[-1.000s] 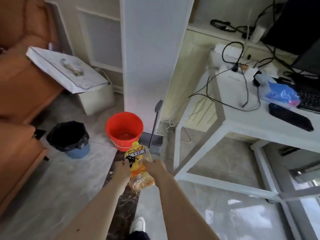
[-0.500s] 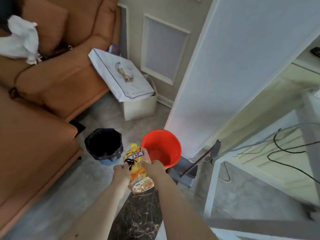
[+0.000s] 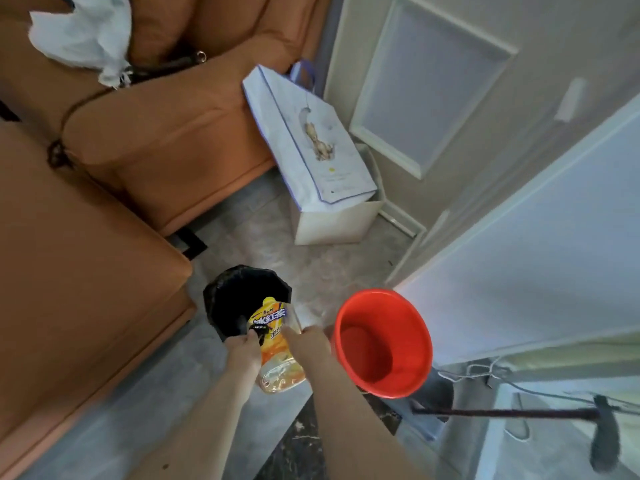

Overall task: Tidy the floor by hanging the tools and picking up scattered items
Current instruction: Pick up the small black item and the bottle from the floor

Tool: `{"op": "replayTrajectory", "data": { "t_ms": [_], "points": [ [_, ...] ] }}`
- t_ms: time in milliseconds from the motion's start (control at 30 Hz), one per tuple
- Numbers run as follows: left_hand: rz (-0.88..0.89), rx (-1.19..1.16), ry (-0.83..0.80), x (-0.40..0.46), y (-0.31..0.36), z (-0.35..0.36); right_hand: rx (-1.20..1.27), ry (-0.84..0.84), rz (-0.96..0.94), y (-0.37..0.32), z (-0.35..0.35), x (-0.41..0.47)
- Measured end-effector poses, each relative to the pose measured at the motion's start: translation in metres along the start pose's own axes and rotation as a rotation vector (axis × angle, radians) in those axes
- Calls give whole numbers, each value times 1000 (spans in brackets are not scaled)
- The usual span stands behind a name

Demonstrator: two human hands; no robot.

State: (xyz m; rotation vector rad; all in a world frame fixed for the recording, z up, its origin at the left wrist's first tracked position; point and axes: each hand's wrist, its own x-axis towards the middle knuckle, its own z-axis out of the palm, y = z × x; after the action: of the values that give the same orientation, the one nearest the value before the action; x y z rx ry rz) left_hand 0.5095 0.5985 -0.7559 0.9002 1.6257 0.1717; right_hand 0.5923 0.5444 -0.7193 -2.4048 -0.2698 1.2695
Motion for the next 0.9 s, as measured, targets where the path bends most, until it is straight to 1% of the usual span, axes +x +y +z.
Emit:
{"op": "replayTrajectory", "data": {
  "t_ms": [133,200,300,433,600,667,800,900],
  "points": [
    [-72,11,-12,59,17,8,4,8,68,-20,22,47],
    [-95,16,9,80,22,12,12,8,100,-26,29,66],
    [-150,45,3,106,32,13,-8,-40,143,-35,37,89],
    [-173,89,-57,143,41,13,37,-81,99,-52,48,117],
    [-184,171,-99,163,47,10,-64,-80,102,-60,51,124],
    [-193,206,-121,164,51,10,-49,-75,120,-61,49,123],
    [-89,318,-226,154,57,17,82,-68,166,-62,37,116],
    [-24,396,-292,141,62,31,300,-10,217,-53,24,109]
  ]
}}
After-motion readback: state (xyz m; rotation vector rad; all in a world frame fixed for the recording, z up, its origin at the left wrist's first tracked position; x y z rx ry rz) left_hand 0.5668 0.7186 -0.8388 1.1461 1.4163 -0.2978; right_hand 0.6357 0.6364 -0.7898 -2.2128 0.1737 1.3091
